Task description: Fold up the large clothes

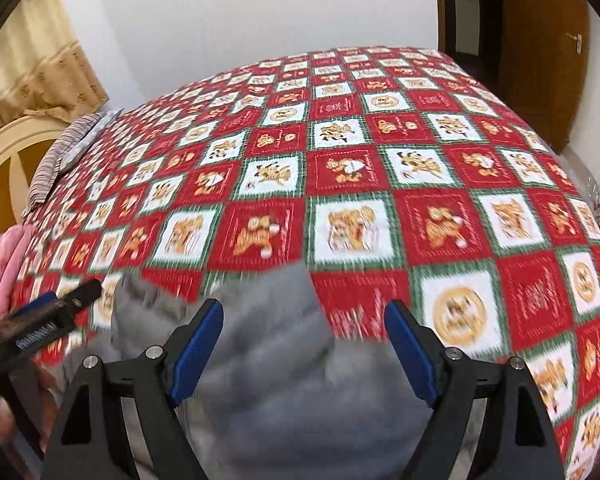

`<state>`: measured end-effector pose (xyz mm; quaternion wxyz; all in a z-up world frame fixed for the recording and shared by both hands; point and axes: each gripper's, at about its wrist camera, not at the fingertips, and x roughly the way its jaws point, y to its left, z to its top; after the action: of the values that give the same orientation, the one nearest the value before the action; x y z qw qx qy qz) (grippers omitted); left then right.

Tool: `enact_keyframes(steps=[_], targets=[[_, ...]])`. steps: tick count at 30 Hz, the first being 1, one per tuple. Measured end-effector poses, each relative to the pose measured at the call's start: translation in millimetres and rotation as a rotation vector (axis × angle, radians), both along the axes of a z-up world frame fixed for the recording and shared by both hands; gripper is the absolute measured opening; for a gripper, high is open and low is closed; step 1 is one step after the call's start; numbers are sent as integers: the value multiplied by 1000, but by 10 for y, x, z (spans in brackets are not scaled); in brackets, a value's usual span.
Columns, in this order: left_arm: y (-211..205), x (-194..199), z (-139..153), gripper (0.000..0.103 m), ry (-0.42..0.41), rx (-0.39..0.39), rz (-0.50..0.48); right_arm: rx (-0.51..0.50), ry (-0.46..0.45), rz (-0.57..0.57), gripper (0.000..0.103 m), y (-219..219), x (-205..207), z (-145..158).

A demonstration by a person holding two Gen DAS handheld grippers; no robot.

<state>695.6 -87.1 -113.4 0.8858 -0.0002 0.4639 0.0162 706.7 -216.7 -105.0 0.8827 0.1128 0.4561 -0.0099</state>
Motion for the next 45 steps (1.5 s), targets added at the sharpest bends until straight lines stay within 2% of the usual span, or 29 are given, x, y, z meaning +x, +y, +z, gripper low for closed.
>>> enact_keyframes(steps=[2,3,5,7,9,11,12,13,14,16,17,19,21,23,29,31,34,38,42,45], targets=[[-45,92,-58,103,11,6,-8,14,17,-5,84,12,136,-31],[-63,113,-89,103,14,9,-15,16,39,-7,88,22,220,-72],[-94,120,-125,103,15,15,-28,13,111,3,88,59,391,-219],[-142,109,-154,102,18,12,-62,8,145,10,88,72,471,-319],[-183,60,-176,90,19,9,-105,-5,153,25,87,75,471,-367],[-201,39,-195,66,42,-17,-137,-16,146,65,70,92,403,-376],[-193,-7,-197,59,53,-43,-157,-22,150,82,49,93,355,-375],[-200,-28,-191,43,57,-56,-177,-23,154,98,38,88,300,-369],[-210,-67,-178,27,57,-59,-200,-27,152,108,36,87,265,-364],[-198,-181,-105,20,28,-52,-220,-61,130,130,22,71,140,-293],[-183,-248,-55,15,6,-49,-235,-65,115,132,20,47,90,-247],[-152,-399,44,13,-38,-31,-255,-80,82,142,12,-6,-65,-122],[-103,-569,126,13,-78,-29,-284,-97,61,154,9,-36,-175,-39],[-46,-779,190,12,-127,-6,-315,-120,39,162,7,-84,-315,42],[91,-1137,118,10,-181,40,-361,-145,12,161,4,-278,-679,73],[109,-1195,43,9,-181,63,-366,-157,16,162,4,-305,-770,15],[179,-1254,-68,9,-167,56,-355,-156,25,149,4,-354,-856,-85],[224,-1313,-278,9,-154,111,-341,-162,27,134,4,-386,-954,-218],[205,-1303,-505,10,-126,166,-341,-215,18,131,4,-358,-987,-346],[172,-1329,-566,10,-124,195,-348,-236,33,116,4,-344,-950,-516]])
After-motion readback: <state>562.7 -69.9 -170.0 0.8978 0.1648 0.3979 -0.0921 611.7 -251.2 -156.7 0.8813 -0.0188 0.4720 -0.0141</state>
